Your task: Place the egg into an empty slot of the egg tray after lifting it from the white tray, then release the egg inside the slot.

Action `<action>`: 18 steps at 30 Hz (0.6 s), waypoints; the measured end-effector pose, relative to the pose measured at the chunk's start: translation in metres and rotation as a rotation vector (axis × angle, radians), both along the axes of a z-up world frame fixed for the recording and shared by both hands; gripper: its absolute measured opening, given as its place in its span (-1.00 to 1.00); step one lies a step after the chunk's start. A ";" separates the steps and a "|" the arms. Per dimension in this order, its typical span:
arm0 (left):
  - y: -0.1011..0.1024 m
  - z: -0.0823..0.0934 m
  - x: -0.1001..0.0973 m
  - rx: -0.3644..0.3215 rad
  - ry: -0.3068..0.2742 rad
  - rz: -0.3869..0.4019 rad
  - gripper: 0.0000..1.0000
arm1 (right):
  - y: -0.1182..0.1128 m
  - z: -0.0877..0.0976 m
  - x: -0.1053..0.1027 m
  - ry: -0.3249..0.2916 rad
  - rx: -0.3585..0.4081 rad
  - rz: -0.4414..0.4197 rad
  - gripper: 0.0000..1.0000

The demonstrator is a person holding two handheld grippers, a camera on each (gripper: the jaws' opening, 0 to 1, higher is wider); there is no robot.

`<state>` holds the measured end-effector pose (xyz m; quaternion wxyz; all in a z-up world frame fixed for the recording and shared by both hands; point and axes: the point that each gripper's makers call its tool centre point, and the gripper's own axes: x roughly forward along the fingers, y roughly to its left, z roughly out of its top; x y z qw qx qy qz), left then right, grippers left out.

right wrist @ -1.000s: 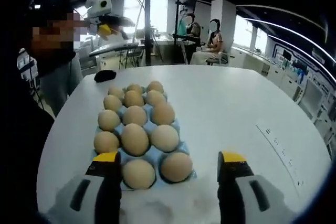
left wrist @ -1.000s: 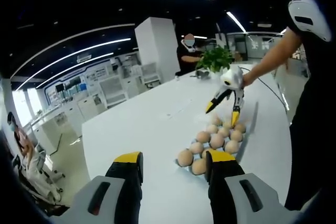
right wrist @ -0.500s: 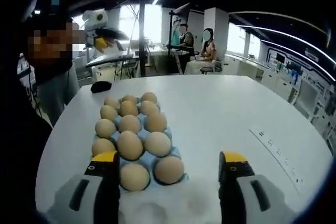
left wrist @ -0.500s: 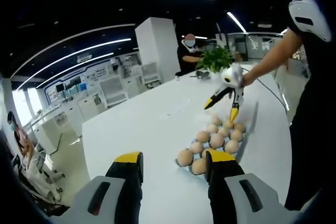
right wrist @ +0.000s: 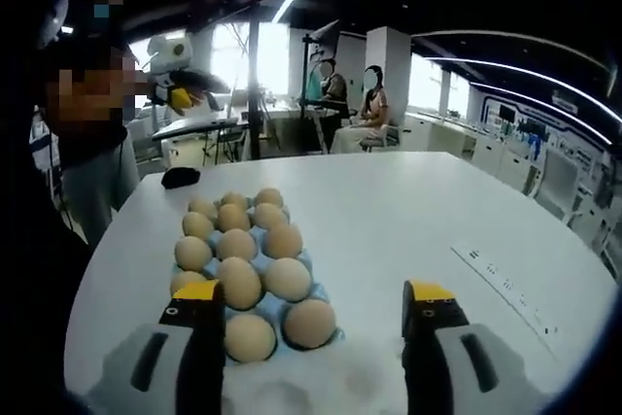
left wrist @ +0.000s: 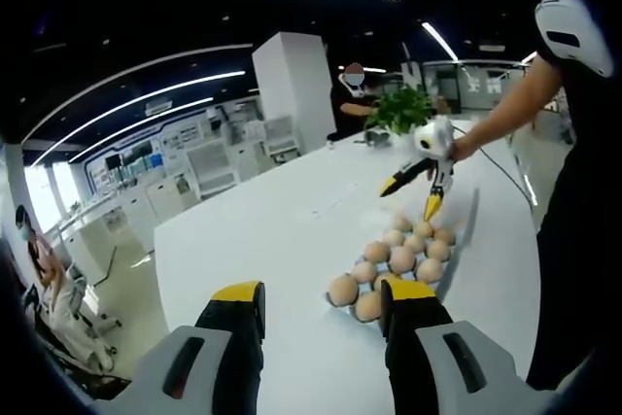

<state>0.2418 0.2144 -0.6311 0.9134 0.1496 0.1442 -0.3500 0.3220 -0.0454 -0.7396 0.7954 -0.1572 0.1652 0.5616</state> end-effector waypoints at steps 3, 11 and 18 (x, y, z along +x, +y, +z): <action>0.001 0.000 0.000 0.001 -0.001 0.002 -0.04 | -0.007 0.005 0.001 -0.004 0.027 -0.031 0.48; 0.002 0.001 0.000 0.000 -0.003 0.010 -0.04 | -0.017 0.021 0.001 -0.035 0.076 -0.089 0.44; 0.003 0.002 -0.001 -0.002 -0.007 0.012 -0.04 | -0.027 0.037 0.000 -0.075 0.128 -0.126 0.42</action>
